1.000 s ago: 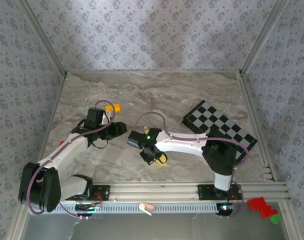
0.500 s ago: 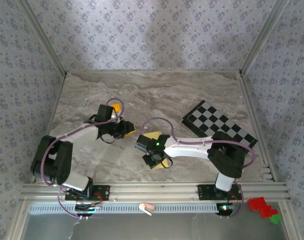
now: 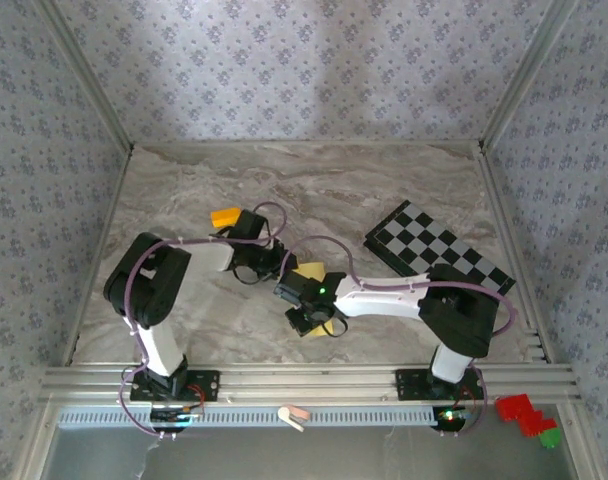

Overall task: Fold a paper plane with a square sheet of paper (pick it up from the middle)
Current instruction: Third fold the triangle at the center of the table.

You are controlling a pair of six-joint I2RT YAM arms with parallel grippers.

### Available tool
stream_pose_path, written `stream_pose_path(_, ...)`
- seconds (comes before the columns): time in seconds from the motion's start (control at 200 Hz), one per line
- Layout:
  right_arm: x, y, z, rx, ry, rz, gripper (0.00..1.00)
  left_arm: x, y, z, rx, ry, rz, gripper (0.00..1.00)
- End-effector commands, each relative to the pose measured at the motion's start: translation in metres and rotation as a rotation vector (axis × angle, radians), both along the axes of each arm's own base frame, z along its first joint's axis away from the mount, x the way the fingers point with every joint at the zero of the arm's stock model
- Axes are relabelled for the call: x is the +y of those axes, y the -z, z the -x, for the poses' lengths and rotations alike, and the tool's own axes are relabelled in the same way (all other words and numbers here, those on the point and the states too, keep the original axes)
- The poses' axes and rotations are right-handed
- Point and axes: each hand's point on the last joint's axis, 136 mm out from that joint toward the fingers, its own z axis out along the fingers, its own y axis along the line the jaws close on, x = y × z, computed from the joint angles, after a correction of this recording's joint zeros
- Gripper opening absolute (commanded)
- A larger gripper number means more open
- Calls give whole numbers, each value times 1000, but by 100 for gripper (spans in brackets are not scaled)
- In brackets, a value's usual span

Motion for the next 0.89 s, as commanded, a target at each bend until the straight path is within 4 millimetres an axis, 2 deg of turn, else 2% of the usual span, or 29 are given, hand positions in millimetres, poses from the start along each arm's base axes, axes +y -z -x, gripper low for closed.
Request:
stream_pose_path(0.0, 0, -8, -2, -2, 13, -36, 14, -4, 6, -5, -9, 13, -6, 17)
stream_pose_path(0.14, 1, -11, -1, 3, 1, -58, 17, 1, 24, -1, 10, 30, -50, 16)
stream_pose_path(0.425, -3, -15, 1, 4, -27, -90, 25, 7, 41, 6, 29, 57, -93, 13)
stream_pose_path(0.775, -11, -17, 3, 6, -33, -88, 26, 7, 43, 6, 29, 68, -100, 12)
stream_pose_path(0.89, -13, -17, 3, 11, -31, -95, 20, 7, 43, 6, 26, 72, -105, 11)
